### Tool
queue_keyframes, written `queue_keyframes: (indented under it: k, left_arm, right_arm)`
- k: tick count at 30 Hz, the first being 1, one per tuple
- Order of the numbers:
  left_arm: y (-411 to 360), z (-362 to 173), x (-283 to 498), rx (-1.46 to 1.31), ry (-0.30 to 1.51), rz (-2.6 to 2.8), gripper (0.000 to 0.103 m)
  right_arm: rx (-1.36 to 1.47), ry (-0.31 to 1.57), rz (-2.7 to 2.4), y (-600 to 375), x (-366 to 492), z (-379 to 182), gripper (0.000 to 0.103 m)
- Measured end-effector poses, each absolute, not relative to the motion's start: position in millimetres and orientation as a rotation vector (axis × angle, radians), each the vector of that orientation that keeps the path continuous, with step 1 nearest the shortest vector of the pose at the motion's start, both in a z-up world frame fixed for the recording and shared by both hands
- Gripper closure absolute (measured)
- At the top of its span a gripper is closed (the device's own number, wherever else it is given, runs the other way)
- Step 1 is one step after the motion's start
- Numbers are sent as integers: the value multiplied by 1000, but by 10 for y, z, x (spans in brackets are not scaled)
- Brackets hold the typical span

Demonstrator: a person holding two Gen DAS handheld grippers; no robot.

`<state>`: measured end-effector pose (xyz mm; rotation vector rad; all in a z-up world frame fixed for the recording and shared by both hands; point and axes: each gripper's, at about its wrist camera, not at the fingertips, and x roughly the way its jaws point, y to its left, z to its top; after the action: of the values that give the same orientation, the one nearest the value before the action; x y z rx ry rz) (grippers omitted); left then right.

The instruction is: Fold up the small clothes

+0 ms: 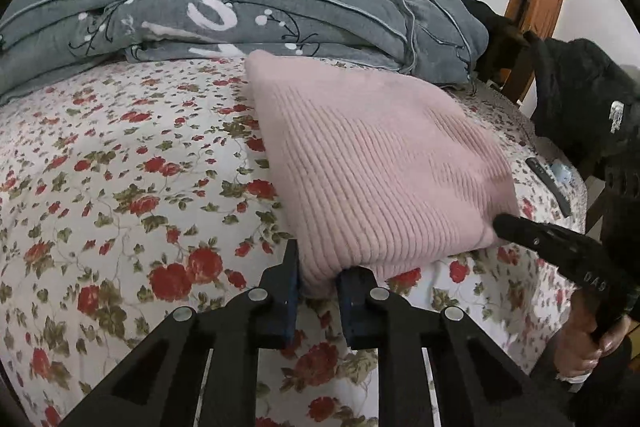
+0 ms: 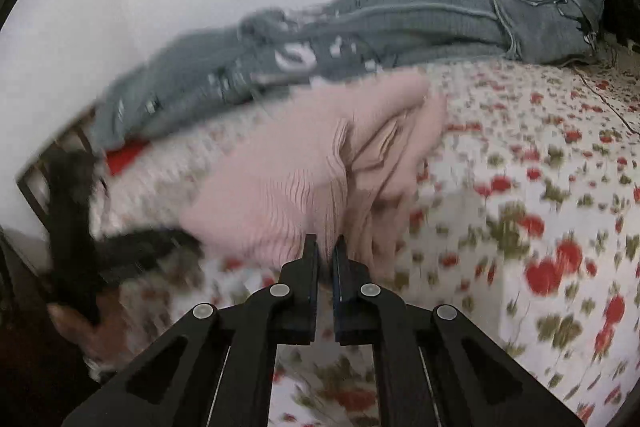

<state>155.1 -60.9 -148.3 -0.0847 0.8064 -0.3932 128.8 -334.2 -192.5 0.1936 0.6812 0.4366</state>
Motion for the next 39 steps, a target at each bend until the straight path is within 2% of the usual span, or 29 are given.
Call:
queue_keyframes:
  k: [4, 5, 8, 9, 14, 15, 17, 21, 26, 32, 34, 35, 36, 39]
  left_arm:
    - [-540, -1434, 1499, -98, 831, -419, 82]
    - [-518, -1424, 1477, -97, 834, -427, 80]
    - [-436, -1397, 1400, -90, 835, -427, 78]
    - [-402, -1390, 1374, -89, 837, -420, 78]
    - [-169, -1358, 1352, -108, 830, -358, 78]
    - [-112, -1358, 1370, -125, 833, -344, 78]
    - [-23, -1354, 1414, -151, 834, -325, 78]
    - [60, -1339, 1464, -177, 824, -312, 78]
    - [-9, -1316, 1628, -212, 829, -336, 78]
    - [-331, -1109, 1927, -229, 819, -393, 78]
    - [-478, -1045, 2059, -212, 822, -395, 68]
    - [-535, -1026, 2114, -203, 822, -391, 53]
    - [-605, -1001, 2171, -197, 811, -391, 46]
    - [-728, -1003, 2272, -187, 811, -398, 46]
  right_arm:
    - [207, 648, 454, -3382, 1294, -1686, 92]
    - [207, 627, 464, -3392, 1294, -1616, 87]
    - [213, 570, 462, -3407, 1367, -1425, 61]
    - [227, 559, 463, -3424, 1415, -1382, 58]
    - [299, 654, 405, -3343, 1970, -1414, 57]
    - [299, 711, 379, -3309, 2094, -1500, 64]
    - [305, 743, 377, -3298, 2158, -1599, 90]
    - [413, 550, 395, -3617, 1813, -1490, 91]
    - [406, 727, 315, -3646, 1959, -1926, 91]
    - [314, 666, 296, -3558, 1858, -1546, 84]
    - [281, 650, 274, -3525, 1896, -1501, 81]
    - [281, 657, 265, -3516, 1942, -1519, 81]
    - [298, 673, 265, -3525, 1988, -1556, 81]
    - [301, 705, 236, -3572, 2040, -1705, 88]
